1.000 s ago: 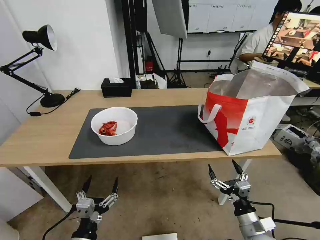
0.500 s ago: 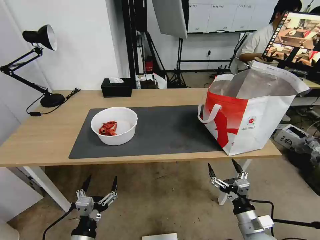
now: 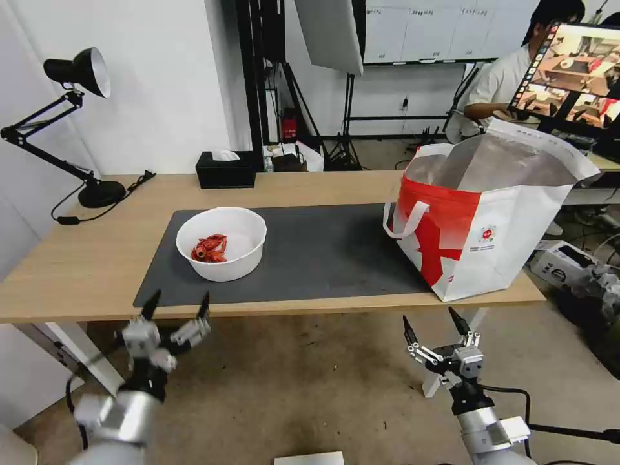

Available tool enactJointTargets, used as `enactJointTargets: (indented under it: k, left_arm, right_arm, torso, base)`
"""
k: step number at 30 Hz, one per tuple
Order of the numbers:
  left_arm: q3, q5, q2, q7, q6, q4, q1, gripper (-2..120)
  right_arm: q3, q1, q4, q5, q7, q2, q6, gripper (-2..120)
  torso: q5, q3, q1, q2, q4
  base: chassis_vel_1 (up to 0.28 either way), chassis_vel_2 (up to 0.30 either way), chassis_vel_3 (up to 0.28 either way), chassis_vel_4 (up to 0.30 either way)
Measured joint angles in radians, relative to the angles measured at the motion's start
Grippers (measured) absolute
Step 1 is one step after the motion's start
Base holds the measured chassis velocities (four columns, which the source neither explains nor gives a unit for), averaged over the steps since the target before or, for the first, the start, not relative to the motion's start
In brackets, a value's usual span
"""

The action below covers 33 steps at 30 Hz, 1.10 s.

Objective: Pick up the trash from the table and place it into the takeout bag.

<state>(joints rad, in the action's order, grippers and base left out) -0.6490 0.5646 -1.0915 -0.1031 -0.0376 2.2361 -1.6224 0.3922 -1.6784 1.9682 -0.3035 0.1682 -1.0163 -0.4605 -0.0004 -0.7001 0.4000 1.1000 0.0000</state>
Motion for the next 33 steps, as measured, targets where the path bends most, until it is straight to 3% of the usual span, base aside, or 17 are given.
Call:
enactJointTargets:
  k: [2,3,5,7,9,10,13,17,21,33]
  left_arm:
    - [-0.013,0.134,0.080,-0.032,0.082,0.002,0.066,100]
    - [-0.013,0.134,0.080,-0.032,0.082,0.002,0.066,100]
    - [-0.021,0.267,0.152,-0.081,0.169,0.002,0.135,100]
    - [-0.022,0.321,0.177,-0.100,0.206,0.001,0.162,100]
    - [-0.007,0.467,0.242,-0.158,0.291,-0.023,0.246,100]
    - [-0.007,0.467,0.242,-0.158,0.291,-0.023,0.246,100]
    - [0.016,0.640,0.324,-0.202,0.418,-0.083,0.347,100]
    - [0.029,0.707,0.355,-0.221,0.493,-0.127,0.391,100]
    - [0.099,0.834,0.391,-0.271,0.617,-0.240,0.531,100]
    - [0.266,0.935,0.401,-0.318,0.669,-0.420,0.747,100]
  right_arm:
    - [0.000,0.000,0.000,0.000,0.000,0.000,0.000,100]
    - [0.000,0.000,0.000,0.000,0.000,0.000,0.000,100]
    - [0.000,0.000,0.000,0.000,0.000,0.000,0.000,100]
    - [0.000,0.000,0.000,0.000,0.000,0.000,0.000,100]
    - [0.000,0.000,0.000,0.000,0.000,0.000,0.000,100]
    - [0.000,0.000,0.000,0.000,0.000,0.000,0.000,100]
    - [0.000,0.000,0.000,0.000,0.000,0.000,0.000,100]
    - [0.000,0.000,0.000,0.000,0.000,0.000,0.000,100]
    - [0.000,0.000,0.000,0.000,0.000,0.000,0.000,100]
    - [0.000,0.000,0.000,0.000,0.000,0.000,0.000,100]
  torso:
    - [0.0001,0.000,0.000,0.000,0.0000]
    - [0.0001,0.000,0.000,0.000,0.0000]
    - [0.0001,0.000,0.000,0.000,0.0001]
    - [0.0003,0.000,0.000,0.000,0.0000]
    - [0.0004,0.000,0.000,0.000,-0.0001]
    - [0.0004,0.000,0.000,0.000,-0.0001]
    - [0.0003,0.000,0.000,0.000,-0.0001]
    - [0.0004,0.000,0.000,0.000,0.0002]
    - [0.0002,0.000,0.000,0.000,0.0001]
    - [0.0002,0.000,0.000,0.000,-0.0001]
  base:
    - [0.000,0.000,0.000,0.000]
    - [0.000,0.000,0.000,0.000]
    - [0.000,0.000,0.000,0.000]
    - [0.000,0.000,0.000,0.000]
    - [0.000,0.000,0.000,0.000]
    - [0.000,0.000,0.000,0.000]
    - [0.000,0.000,0.000,0.000]
    - [0.000,0.000,0.000,0.000]
    - [0.000,0.000,0.000,0.000]
    - [0.000,0.000,0.000,0.000]
